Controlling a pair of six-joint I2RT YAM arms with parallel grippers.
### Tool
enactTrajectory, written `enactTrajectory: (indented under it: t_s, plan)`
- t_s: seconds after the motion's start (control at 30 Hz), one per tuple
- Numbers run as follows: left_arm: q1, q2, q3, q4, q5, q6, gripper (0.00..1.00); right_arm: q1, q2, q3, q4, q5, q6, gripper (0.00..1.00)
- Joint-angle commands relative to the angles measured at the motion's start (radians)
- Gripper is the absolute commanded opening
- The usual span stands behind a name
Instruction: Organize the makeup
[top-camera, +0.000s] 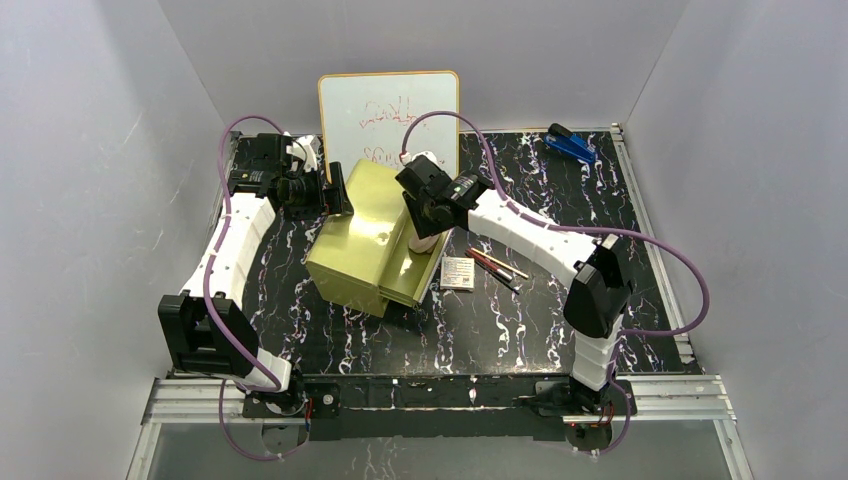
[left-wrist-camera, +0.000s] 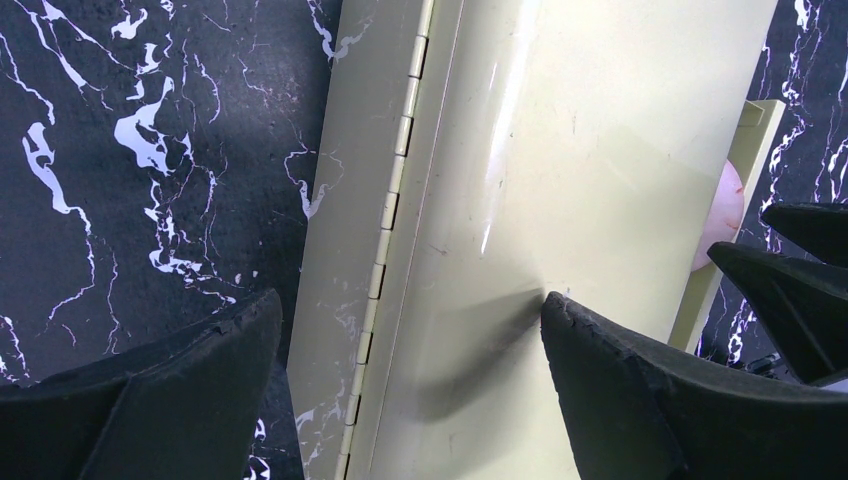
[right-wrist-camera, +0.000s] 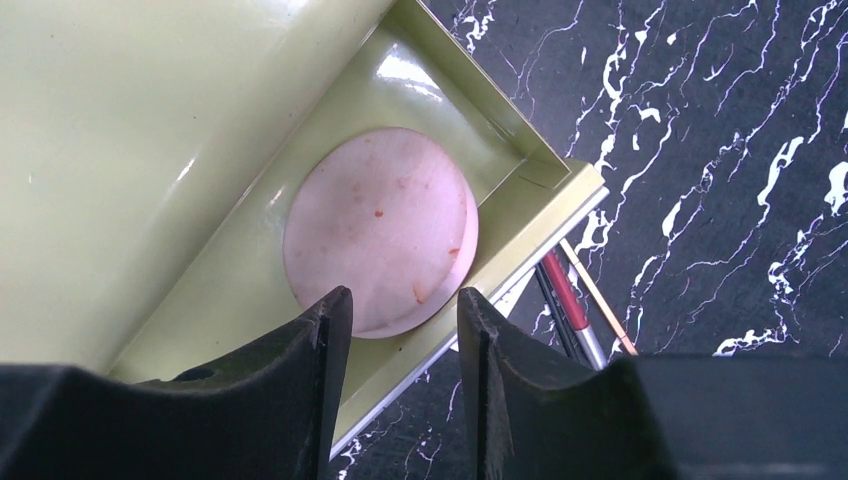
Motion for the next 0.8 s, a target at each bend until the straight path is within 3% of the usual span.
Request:
enactTrajectory:
  t_s: [0.0,0.43,0.57,0.77]
  plan:
    - [-0.006,-0.025,-0.006,-0.06,-0.057,0.031,0.99,-0.01,0.006,0.003,0.035,-0.005,-0.01,0.49]
    - [-0.009,-0.022,-0.006,-0.061,-0.065,0.034,0.98,-0.024,0.019,-0.037,0.044,-0.022,-0.015,0.46]
    - [-0.009,-0.024,-0.006,-0.061,-0.067,0.036,0.98,-0.028,0.019,-0.05,0.05,-0.031,-0.013,0.33]
    - [-0.009,-0.024,-0.006,-0.063,-0.068,0.036,0.98,-0.031,0.019,-0.052,0.054,-0.035,-0.013,0.01]
